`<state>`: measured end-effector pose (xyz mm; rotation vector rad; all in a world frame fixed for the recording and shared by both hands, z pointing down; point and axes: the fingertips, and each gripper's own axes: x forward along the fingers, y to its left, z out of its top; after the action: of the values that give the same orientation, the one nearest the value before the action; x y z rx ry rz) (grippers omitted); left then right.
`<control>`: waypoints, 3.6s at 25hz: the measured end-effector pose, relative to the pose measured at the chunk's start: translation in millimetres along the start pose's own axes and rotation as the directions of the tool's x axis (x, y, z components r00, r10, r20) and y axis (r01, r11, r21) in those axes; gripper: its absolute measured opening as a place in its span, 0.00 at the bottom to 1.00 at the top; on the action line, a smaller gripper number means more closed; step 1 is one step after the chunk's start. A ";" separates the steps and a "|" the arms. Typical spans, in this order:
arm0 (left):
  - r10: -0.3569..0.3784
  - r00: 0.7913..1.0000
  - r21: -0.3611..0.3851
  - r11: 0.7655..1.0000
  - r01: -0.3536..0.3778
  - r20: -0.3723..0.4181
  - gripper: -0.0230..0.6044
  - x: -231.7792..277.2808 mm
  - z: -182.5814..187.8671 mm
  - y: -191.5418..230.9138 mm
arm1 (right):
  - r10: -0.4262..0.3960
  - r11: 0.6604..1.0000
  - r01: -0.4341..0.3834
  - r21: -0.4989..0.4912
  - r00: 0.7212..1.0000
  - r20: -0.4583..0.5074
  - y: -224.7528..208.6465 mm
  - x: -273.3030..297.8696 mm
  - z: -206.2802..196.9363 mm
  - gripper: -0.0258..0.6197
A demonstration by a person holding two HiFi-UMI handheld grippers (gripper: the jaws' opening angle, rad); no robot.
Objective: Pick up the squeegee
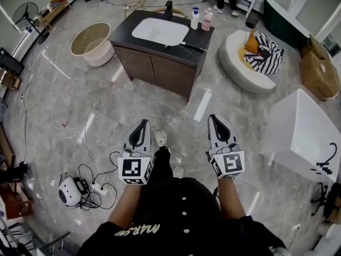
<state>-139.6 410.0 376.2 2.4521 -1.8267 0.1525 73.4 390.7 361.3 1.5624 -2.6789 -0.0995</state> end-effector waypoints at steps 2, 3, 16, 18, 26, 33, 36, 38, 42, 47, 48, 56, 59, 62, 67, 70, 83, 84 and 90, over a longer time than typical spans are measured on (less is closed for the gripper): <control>-0.010 1.000 -0.002 1.000 0.010 0.003 0.07 15.0 1.7 0.5 | -0.005 1.000 0.005 -0.007 1.000 -0.005 -7.6 8.3 -2.0 0.04; -0.015 1.000 -0.002 1.000 0.015 0.004 0.07 24.0 2.1 1.3 | -0.009 1.000 0.009 -0.011 1.000 -0.007 -12.0 13.7 -3.4 0.04; -0.061 0.998 -0.011 0.998 0.061 0.012 0.07 156.7 27.7 34.2 | -0.076 0.996 0.077 -0.045 0.997 0.031 -83.7 118.1 15.0 0.04; -0.063 0.998 -0.015 0.998 0.063 0.006 0.07 171.1 29.4 43.3 | -0.080 0.996 0.081 -0.046 0.997 0.019 -90.0 135.4 14.9 0.04; -0.087 0.996 -0.015 0.996 0.087 -0.009 0.07 233.4 36.6 82.0 | -0.091 0.995 0.090 -0.042 0.996 -0.015 -107.5 209.5 10.0 0.04; -0.098 0.995 -0.014 0.995 0.098 -0.010 0.07 282.2 39.7 125.1 | -0.112 0.992 0.111 -0.054 0.993 -0.022 -115.3 269.8 7.0 0.04; -0.120 0.993 -0.004 0.993 0.120 -0.009 0.07 297.1 42.1 133.5 | -0.129 0.991 0.128 -0.049 0.991 -0.032 -120.2 281.7 2.7 0.04; -0.133 0.991 0.002 0.991 0.133 -0.010 0.07 302.8 41.8 135.3 | -0.142 0.989 0.140 -0.044 0.989 -0.045 -124.2 285.2 -3.0 0.04; -0.131 0.991 -0.027 0.991 0.131 -0.027 0.07 317.0 30.6 136.8 | -0.150 0.989 0.149 -0.024 0.987 -0.061 -134.9 292.3 -13.8 0.04; -0.136 0.990 -0.027 0.990 0.135 -0.032 0.07 350.6 26.6 129.5 | -0.147 0.989 0.146 -0.024 0.987 -0.060 -158.4 310.6 -22.7 0.04; -0.135 0.990 -0.026 0.991 0.134 -0.030 0.07 358.9 27.0 128.0 | -0.145 0.989 0.144 -0.023 0.988 -0.059 -165.4 315.5 -24.3 0.04; -0.119 0.992 -0.026 0.993 0.118 -0.034 0.07 448.3 34.7 113.1 | -0.114 0.993 0.113 -0.019 0.992 -0.049 -242.0 374.6 -32.5 0.04; -0.104 0.994 -0.015 0.995 0.103 -0.038 0.07 486.0 40.6 110.8 | -0.102 0.995 0.101 -0.026 0.994 -0.038 -274.0 399.4 -32.4 0.04; -0.090 0.996 -0.007 0.996 0.089 -0.027 0.07 521.1 50.2 108.3 | -0.095 0.995 0.094 -0.025 0.995 -0.031 -304.5 421.5 -32.6 0.03; -0.059 0.998 -0.007 0.998 0.059 -0.022 0.07 566.3 62.8 105.1 | -0.060 0.998 0.059 -0.029 0.998 -0.032 -340.6 453.2 -31.5 0.04; -0.041 0.999 -0.006 0.999 0.041 -0.019 0.07 585.6 68.5 103.8 | -0.033 0.999 0.032 -0.031 0.999 -0.038 -356.1 467.5 -32.3 0.03; -0.039 0.998 -0.043 0.998 0.037 -0.055 0.07 631.9 66.3 111.2 | 0.087 0.994 -0.093 -0.054 0.991 -0.103 -370.0 517.5 -46.6 0.03; -0.051 0.997 -0.051 0.998 0.048 -0.065 0.07 635.4 63.9 112.2 | 0.113 0.991 -0.121 -0.056 0.985 -0.129 -365.7 523.0 -50.3 0.03; -0.081 0.994 -0.062 0.995 0.076 -0.080 0.07 647.6 62.5 127.5 | 0.223 0.957 -0.262 -0.122 0.939 -0.263 -343.6 553.4 -82.3 0.03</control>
<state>-75.7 -249.5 397.3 2.4354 -1.6747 0.1888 104.6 -262.6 418.2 1.1086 -2.5709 -0.0959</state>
